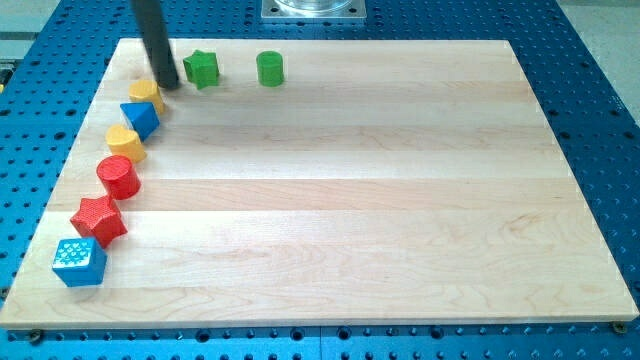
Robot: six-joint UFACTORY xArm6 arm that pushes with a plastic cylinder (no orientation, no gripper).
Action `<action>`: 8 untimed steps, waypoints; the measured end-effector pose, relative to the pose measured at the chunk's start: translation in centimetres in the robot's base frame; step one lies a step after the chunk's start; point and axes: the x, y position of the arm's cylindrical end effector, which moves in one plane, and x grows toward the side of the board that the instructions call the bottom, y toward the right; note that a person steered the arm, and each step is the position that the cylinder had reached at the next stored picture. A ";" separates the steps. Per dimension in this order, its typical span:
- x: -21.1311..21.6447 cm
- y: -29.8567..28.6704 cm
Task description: Place the hexagon at the top left corner
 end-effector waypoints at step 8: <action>-0.5 -0.1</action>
